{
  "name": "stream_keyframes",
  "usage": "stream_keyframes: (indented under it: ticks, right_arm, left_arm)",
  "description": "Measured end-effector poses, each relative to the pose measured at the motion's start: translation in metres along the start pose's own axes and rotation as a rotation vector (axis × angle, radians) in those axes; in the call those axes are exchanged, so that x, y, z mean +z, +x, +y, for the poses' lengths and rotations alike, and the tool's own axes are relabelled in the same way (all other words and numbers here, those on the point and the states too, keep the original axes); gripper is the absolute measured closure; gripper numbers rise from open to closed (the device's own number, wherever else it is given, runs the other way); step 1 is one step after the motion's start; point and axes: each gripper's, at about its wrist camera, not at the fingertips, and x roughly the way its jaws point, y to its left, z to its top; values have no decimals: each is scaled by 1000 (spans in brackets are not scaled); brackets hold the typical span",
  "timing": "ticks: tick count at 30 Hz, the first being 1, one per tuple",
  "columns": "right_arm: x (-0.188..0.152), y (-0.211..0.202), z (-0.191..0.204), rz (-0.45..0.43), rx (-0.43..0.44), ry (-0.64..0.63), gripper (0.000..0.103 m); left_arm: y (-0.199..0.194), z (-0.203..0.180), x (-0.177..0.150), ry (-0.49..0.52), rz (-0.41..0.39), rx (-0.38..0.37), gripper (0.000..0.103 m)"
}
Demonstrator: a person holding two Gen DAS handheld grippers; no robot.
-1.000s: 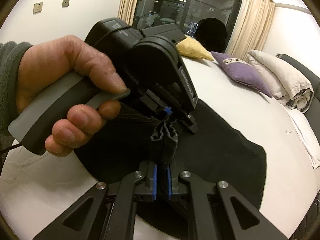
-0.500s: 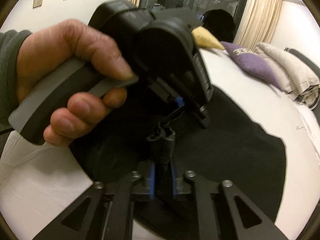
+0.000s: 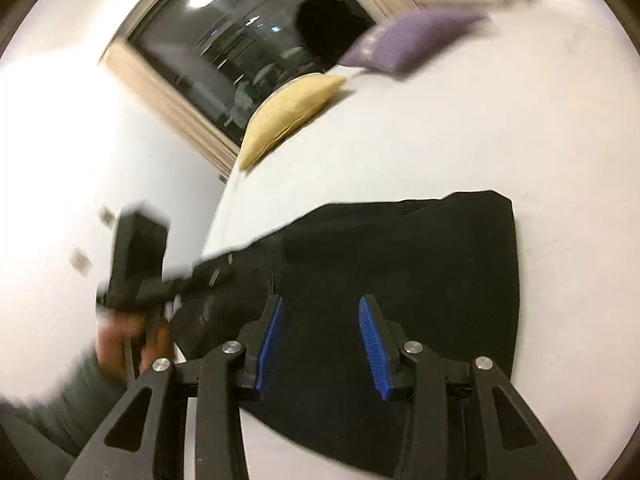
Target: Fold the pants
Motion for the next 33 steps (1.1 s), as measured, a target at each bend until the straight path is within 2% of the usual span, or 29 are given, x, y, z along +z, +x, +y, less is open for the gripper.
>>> stream_keyframes:
  ticks: [1, 2, 3, 4, 5, 6, 7, 9, 11, 12, 13, 14, 15, 16, 17, 18, 19, 20, 21, 23, 24, 26, 28, 29, 30, 31, 32, 33]
  right_arm:
    - [8, 10, -17, 13, 30, 54, 60]
    - [11, 21, -32, 35, 48, 98, 50]
    - [14, 37, -57, 80, 21, 167, 48]
    - [11, 43, -68, 94, -6, 198, 52]
    - [11, 45, -77, 91, -4, 216, 67]
    - [14, 43, -84, 83, 14, 226, 71]
    - [16, 40, -84, 85, 9, 229, 72]
    - [20, 21, -74, 55, -13, 206, 65]
    - [15, 3, -62, 26, 54, 184, 60]
    - [10, -3, -55, 18, 122, 171, 55]
    - [1, -7, -48, 22, 151, 164, 52]
    - [-8, -6, -46, 40, 173, 158, 47]
    - [-25, 1, -46, 94, 182, 147, 44]
    - [-38, 9, -50, 135, 155, 143, 43]
    - [-52, 14, -58, 169, 101, 139, 45]
    - [-62, 13, -67, 156, 75, 124, 68]
    - [-63, 7, -72, 136, 53, 139, 76]
    - [-60, 4, -77, 147, 60, 191, 77]
    - [-50, 0, -75, 156, 76, 230, 73]
    - [-30, -2, -56, 120, 79, 142, 64]
    - [-12, -1, -45, 89, 94, 103, 49]
    - [11, 8, -41, 47, 120, 112, 29]
    - [37, 33, -54, 12, 179, 162, 27]
    - [39, 46, -60, 15, 160, 186, 22]
    - [42, 64, -81, 56, 56, 253, 24]
    - [38, 75, -87, 72, 17, 297, 33]
    - [39, 73, -83, 41, -3, 303, 39]
    - [38, 71, -72, 31, -5, 289, 33]
  left_arm:
    - [7, -5, -5, 6, 16, -19, 89]
    - [17, -7, -11, 6, 41, -26, 89]
    - [30, -6, -20, -4, 78, -5, 89]
    - [40, -1, -28, -19, 108, 18, 89]
    - [48, 7, -35, -39, 127, 24, 89]
    - [50, 16, -43, -67, 127, 6, 89]
    - [47, 27, -51, -110, 97, -47, 89]
    - [37, 38, -56, -157, 73, -69, 89]
    - [25, 40, -60, -135, 57, -41, 89]
    - [23, 35, -61, -118, 56, -33, 89]
    - [22, 31, -64, -102, 62, -27, 89]
    - [24, 29, -66, -98, 65, -25, 89]
    - [28, 25, -68, -104, 66, -25, 89]
    - [30, 29, -70, -122, 62, -33, 89]
    - [33, 30, -72, -147, 54, -44, 89]
    - [40, 21, -79, -156, 50, -47, 89]
    - [39, 19, -81, -156, 45, -45, 89]
    - [38, 16, -82, -150, 44, -38, 89]
    - [36, 14, -85, -143, 44, -33, 89]
    - [38, 8, -86, -135, 40, -29, 89]
    - [37, 10, -86, -138, 36, -33, 89]
    - [36, 18, -86, -157, 25, -47, 89]
    - [33, 24, -87, -160, 14, -49, 89]
    - [31, 26, -88, -161, 8, -49, 89]
    - [29, 26, -90, -163, 1, -47, 89]
    - [21, 28, -90, -164, -11, -35, 89]
    - [17, 26, -94, -160, -25, -22, 89]
    - [5, 24, -98, -155, -58, 0, 89]
